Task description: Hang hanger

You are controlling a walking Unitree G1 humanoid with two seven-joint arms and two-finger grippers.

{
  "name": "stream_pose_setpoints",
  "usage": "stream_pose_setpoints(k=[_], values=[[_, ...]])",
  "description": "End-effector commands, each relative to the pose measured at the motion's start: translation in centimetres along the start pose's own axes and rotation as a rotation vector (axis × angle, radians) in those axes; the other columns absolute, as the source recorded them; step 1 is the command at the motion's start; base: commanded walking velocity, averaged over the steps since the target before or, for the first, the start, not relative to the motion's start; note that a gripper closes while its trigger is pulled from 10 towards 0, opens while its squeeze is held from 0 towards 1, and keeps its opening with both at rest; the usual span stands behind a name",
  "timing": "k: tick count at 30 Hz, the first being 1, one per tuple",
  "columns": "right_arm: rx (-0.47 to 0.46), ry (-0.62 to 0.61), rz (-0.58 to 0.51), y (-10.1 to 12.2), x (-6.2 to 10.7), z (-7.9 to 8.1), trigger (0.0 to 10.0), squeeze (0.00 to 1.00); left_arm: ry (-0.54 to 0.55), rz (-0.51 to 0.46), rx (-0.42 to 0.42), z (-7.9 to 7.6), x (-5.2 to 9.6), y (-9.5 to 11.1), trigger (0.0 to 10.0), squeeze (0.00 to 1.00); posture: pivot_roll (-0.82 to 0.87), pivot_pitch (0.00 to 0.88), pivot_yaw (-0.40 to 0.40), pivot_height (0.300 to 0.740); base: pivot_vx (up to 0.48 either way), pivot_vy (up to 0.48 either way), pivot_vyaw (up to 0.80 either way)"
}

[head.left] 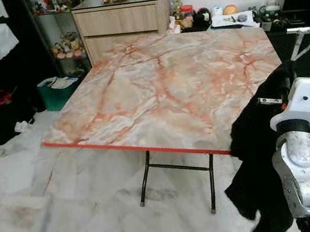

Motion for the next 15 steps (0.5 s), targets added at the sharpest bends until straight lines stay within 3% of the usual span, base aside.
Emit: stream_pose_setpoints(k=[1,9,15], values=[[-0.014,0.014,-0.023,0.9,-0.4,0.6,10.0,0.00,0.012,0.025,-0.021,0.5,0.2,-0.9,10.0,0.00,0.06,0.031,0.020,0.740,0.274,0.000,0.00],[-0.027,0.027,-0.010,0.6,-0.1,1.3,10.0,0.00,-0.002,0.038,-0.025,-0.8,0.2,-1.7,10.0,0.00,0.06,0.033,0.021,0.740,0.272,0.000,0.00],[-0.030,0.035,-0.007,0.6,-0.2,1.5,10.0,0.00,-0.020,0.049,-0.029,-2.9,0.3,-2.8,10.0,0.00,0.06,0.035,0.021,0.740,0.272,0.000,0.00]])
Point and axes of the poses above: a point about 5 cm out from each wrist's last joint towards the gripper, its own x axis pointing back from the gripper into the wrist, its own y axis along the axis of the wrist's last joint, z = x × y, the point moved 6 cm from there along -x, pointing out of the wrist towards the gripper, and after that the axes turned 3 degrees about x, right-handed, at the moved point
